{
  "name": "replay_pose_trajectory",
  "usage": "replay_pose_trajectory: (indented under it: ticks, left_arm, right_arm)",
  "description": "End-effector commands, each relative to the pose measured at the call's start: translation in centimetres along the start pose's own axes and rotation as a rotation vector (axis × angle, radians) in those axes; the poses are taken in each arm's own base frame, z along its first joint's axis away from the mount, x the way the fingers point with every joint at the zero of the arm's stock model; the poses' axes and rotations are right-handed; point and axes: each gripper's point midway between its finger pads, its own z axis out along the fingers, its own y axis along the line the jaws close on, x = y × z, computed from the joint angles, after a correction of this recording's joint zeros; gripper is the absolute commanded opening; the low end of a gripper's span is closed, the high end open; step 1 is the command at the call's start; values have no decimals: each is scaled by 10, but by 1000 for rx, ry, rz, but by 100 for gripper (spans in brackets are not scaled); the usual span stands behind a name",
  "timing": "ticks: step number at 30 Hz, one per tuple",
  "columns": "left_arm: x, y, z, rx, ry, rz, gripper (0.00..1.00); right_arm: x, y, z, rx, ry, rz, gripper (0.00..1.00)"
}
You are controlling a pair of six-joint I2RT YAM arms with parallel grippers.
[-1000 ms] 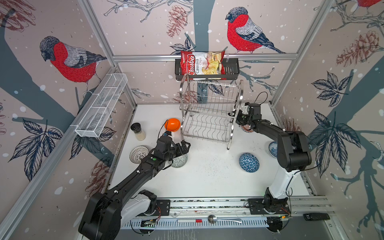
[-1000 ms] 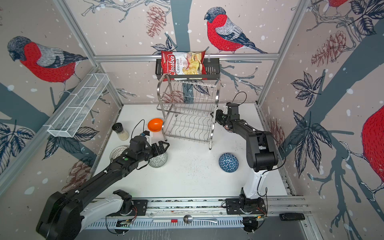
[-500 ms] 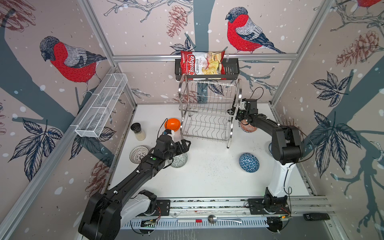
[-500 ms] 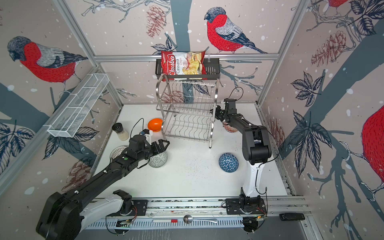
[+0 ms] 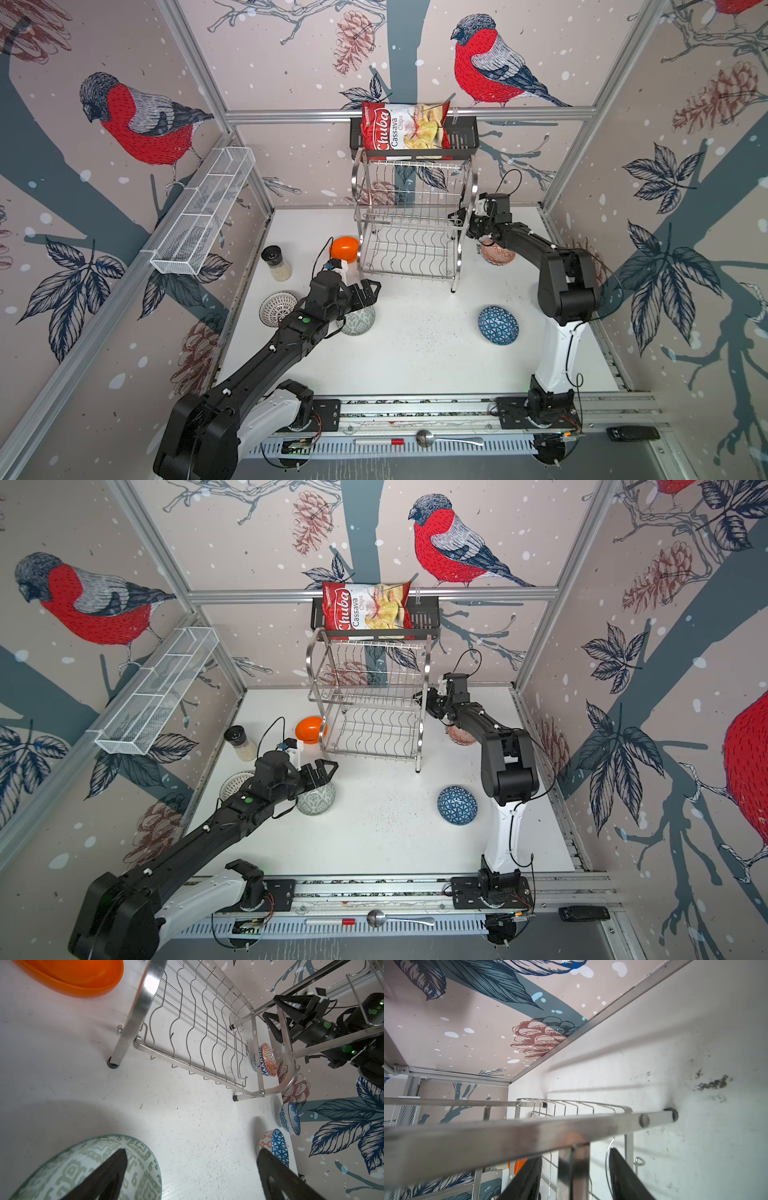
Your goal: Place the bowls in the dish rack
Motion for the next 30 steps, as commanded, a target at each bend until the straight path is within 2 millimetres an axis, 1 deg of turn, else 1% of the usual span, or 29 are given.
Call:
replay_pose_trajectory:
  ticks: [1,3,6,10,13,15,17,21,23,26,30]
  left_arm:
    - [-4,-3,1,6,-10,21,98]
    - [-5,-5,3,16,-8,15,97]
    - [-5,-6,5,24,-6,8,98]
    - [-4,-7,6,32,2,6,98]
    - [-4,-8,4,32,0,10,98]
    - [-5,-7,3,26,-4,12,98]
    - [-5,-8,3,28,-5,14,98]
    - [-8,-10,4,31,-9,16,98]
    - [-8,-10,4,33,-10,13,98]
    - [-10,-12,4,40,-12,13,98]
    - [-11,-15,4,47,-13,10,98]
  right_arm:
    - [-9,17,-19,-32,-42,-44,57]
    - [-5,19,-30,-32,-59,-40,60]
    - [-1,17,-44,-32,-80,-24,63]
    - [3,7,-65,-27,-117,5,65]
    - [7,-1,-86,-13,-152,9,66]
    - [14,-3,-100,-6,-172,-4,67]
    - [25,-2,-111,4,-174,-30,67]
    - [60,-1,-127,28,-180,-95,67]
    - [79,-1,-131,37,-174,-131,66]
    - [101,0,-132,28,-173,-173,65]
    - [120,-2,-132,17,-183,-208,63]
